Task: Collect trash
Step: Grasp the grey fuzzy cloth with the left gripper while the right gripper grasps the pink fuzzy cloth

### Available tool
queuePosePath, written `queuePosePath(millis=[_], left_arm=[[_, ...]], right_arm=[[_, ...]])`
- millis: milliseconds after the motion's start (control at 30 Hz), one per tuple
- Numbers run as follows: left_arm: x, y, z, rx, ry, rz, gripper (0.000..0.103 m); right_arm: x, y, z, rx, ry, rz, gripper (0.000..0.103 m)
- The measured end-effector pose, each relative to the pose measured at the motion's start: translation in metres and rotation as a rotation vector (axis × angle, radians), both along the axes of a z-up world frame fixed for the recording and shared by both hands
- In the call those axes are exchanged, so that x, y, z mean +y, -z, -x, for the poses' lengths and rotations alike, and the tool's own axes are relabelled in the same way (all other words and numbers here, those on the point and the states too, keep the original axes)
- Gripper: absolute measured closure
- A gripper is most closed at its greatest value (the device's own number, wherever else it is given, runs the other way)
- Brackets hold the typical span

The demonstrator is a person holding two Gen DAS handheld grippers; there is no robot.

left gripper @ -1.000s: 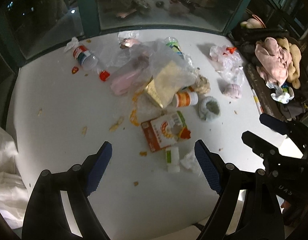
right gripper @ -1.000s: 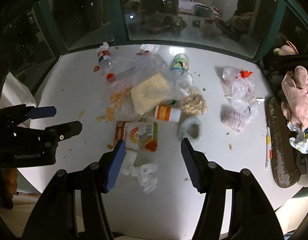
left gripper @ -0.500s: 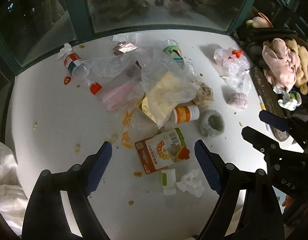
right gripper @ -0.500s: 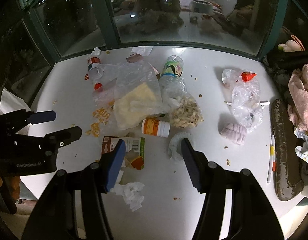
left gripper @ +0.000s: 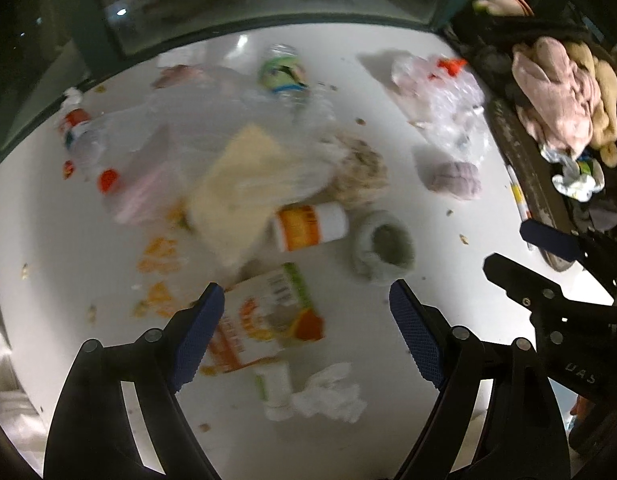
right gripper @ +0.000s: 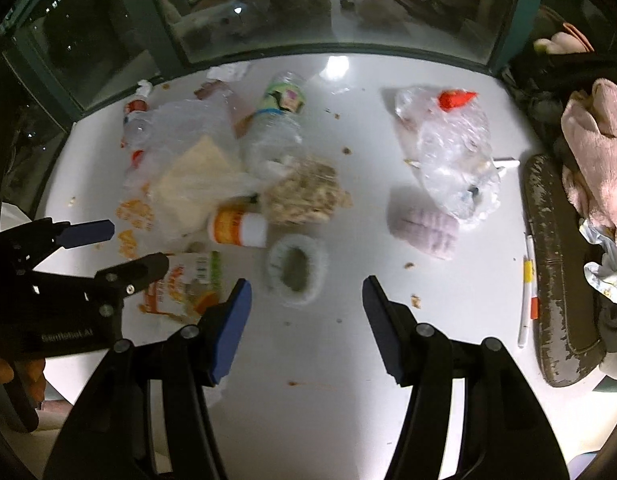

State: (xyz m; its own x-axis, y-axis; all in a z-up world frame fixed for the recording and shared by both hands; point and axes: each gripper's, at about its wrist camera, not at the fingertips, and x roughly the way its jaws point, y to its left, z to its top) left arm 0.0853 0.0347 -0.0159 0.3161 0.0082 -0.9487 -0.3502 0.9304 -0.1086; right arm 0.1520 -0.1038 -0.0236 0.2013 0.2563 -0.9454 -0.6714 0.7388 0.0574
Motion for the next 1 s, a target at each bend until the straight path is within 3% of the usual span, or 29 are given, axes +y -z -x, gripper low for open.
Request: queuePosePath(millis=[200, 433, 1000], left_arm=[[-0.032, 0.016, -0.029, 0.019, 0.028, 0.008, 0.021], [-0.055, 0.048, -0.061, 0.089, -0.015, 0.033, 0.021], [-0.062, 0.11, -0.101, 0.194, -0.105, 0.033, 0.021]], right_arm=[[-0.019, 0.013, -0.028, 0.036, 0.01, 0.004, 0.047], [-0.04, 0.039, -0.06, 0.076, 0.008, 0.008, 0.047], [-0.052, 0.098, -0.123, 0.109, -0.005, -0.019, 0.047]])
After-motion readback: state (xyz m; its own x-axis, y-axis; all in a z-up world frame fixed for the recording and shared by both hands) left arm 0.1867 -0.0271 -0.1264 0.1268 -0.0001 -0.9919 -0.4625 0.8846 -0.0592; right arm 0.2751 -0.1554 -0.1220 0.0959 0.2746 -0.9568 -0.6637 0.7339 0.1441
